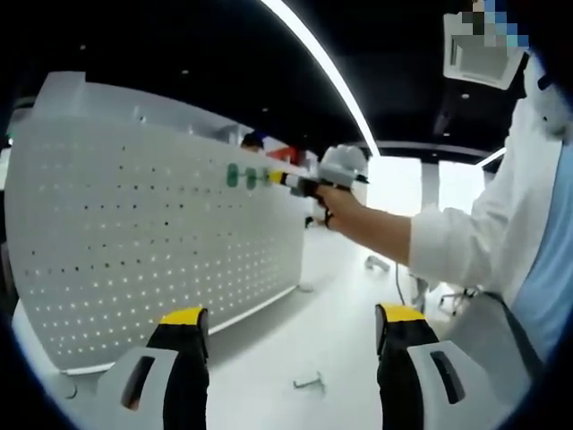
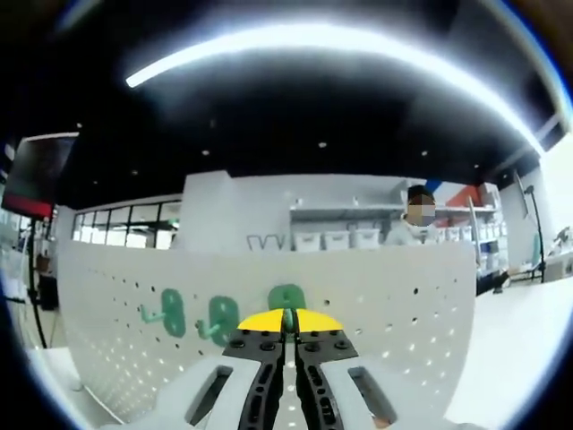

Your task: Insert the hook assembly into the mounting plate slot until the hook locks in place.

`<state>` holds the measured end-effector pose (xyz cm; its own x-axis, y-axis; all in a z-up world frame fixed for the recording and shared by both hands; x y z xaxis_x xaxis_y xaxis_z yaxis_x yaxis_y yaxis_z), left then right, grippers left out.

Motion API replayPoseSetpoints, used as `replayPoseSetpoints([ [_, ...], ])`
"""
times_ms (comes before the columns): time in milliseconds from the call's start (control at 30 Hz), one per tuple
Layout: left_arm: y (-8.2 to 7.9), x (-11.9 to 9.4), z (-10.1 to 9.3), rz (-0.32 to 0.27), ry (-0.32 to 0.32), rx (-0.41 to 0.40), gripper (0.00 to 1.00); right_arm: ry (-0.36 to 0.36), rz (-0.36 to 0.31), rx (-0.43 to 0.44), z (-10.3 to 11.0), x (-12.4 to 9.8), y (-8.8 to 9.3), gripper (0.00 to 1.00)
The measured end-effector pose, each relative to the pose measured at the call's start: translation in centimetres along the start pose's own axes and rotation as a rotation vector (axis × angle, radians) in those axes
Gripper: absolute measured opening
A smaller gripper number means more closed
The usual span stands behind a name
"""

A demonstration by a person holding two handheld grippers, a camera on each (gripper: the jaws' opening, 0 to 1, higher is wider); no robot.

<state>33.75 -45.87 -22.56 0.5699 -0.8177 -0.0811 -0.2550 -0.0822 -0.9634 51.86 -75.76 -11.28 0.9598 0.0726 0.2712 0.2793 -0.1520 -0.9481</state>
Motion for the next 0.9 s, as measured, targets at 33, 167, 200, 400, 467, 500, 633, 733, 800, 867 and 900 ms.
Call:
replayPoseSetpoints([
  [33,0.0,0.0,0.0,-0.001,0.0,-0.001,0.77,0.002,-0.002,0.009,0.0,0.0,0.0,0.0],
  [167,0.0,0.0,0.0,0.0,0.002,-0.001,0.77,0.009,-0.018,0.043,-0.2,0.0,0.2,0.0],
  [200,0.0,0.1,0.0,0.001,0.003,-0.001,0.77,0.01,-0.017,0.043,-0.2,0.0,0.3,0.0],
  [400,0.0,0.1,-0.1,0.001,0.006,-0.002,0.77,0.011,-0.039,0.104,-0.3,0.0,0.7,0.0],
  [467,0.0,0.1,-0.1,0.002,0.006,-0.003,0.76,0.01,-0.037,0.108,-0.2,0.0,0.7,0.0],
  [500,0.0,0.1,-0.1,0.002,0.006,-0.002,0.76,0.012,-0.042,0.111,-0.1,0.0,0.7,0.0],
  [633,0.0,0.0,0.0,0.002,0.006,-0.002,0.76,0.012,-0.045,0.129,-0.1,0.0,0.8,0.0],
  [733,0.0,0.0,0.0,0.0,0.007,-0.003,0.76,0.012,-0.047,0.114,-0.1,0.1,0.8,0.0],
  [800,0.0,-0.1,0.0,0.0,0.006,-0.004,0.76,0.011,-0.045,0.103,-0.1,0.2,0.9,0.0],
  [867,0.0,-0.1,0.0,0.0,0.006,-0.004,0.76,0.008,-0.041,0.084,0.0,0.2,0.9,0.0],
  [900,0.0,-0.1,0.0,0.0,0.006,-0.003,0.76,0.005,-0.031,0.075,0.1,0.2,1.1,0.0],
])
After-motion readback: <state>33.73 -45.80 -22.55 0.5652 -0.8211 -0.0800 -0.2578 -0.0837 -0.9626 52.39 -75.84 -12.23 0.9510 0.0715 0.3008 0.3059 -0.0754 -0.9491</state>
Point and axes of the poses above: the point that each gripper's makers call its tool centre point, and the gripper's own axes: x roughly forward along the fingers, z roughly to its left, y roughly out of its underside, the point moved 7 cm from there along -x, roughly backward along the fingers, and after that the axes turned 10 degrees about -x, right-handed, at the moved point
